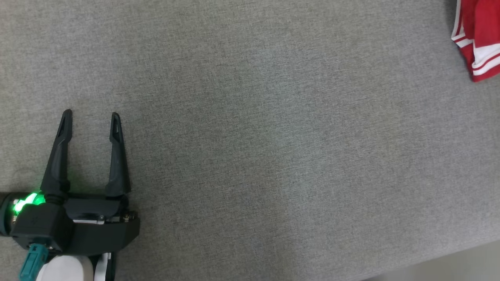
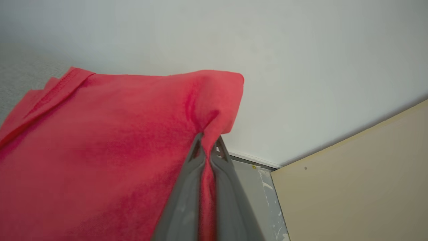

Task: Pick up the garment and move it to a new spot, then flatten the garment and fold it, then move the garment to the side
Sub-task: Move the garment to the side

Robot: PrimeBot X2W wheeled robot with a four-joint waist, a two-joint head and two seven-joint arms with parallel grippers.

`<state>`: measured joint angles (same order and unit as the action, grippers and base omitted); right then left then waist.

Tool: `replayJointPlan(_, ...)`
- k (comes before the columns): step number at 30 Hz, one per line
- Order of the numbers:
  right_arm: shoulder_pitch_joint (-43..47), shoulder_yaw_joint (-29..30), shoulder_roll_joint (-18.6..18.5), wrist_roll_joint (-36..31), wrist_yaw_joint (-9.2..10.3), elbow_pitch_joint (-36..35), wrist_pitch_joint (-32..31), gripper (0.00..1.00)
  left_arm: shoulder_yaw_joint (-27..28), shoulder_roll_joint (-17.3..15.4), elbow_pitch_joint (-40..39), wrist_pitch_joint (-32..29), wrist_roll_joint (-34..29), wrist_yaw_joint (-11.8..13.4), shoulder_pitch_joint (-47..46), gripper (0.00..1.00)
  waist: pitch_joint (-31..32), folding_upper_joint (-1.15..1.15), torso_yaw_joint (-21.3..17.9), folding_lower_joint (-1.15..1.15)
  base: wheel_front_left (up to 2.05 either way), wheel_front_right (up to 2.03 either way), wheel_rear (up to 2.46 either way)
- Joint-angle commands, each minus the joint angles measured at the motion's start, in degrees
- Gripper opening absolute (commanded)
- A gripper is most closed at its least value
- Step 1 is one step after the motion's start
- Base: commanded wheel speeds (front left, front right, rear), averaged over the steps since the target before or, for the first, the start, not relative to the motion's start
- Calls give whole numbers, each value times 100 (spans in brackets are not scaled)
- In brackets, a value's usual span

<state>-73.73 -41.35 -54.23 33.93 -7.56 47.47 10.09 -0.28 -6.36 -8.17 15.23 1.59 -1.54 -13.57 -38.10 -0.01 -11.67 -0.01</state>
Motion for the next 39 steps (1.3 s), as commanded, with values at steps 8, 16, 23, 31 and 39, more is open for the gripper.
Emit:
replayJointPlan(8, -451, -171, 249, -529, 18, 998, 85, 100, -27, 48, 186, -32, 17, 28, -8, 100, 19, 1, 133, 1, 0, 0, 0)
replayJointPlan(16, -492, 112, 674, -260, 18, 1285, 452, 100, 119, 71, 279, -25, 130, 64, 128, 100, 503, 1, 155, 1, 0, 0, 0)
replayJointPlan(23, 161, 634, 1066, -223, 18, 414, 505, 100, 327, 139, 363, -12, 299, 68, 467, 100, 1358, 1, 224, 1, 0, 0, 0)
replayJointPlan(31, 2003, 1875, 1875, -617, 18, -1055, 498, 100, 607, 229, 544, -12, 449, 59, 1071, 100, 2315, 1, 332, 1, 0, 0, 0)
replayJointPlan(39, 3986, 2764, 2700, -1068, 18, -2086, 500, 100, 572, 305, 836, -12, 548, 24, 1360, 100, 2940, 1, 658, 1, 0, 0, 0)
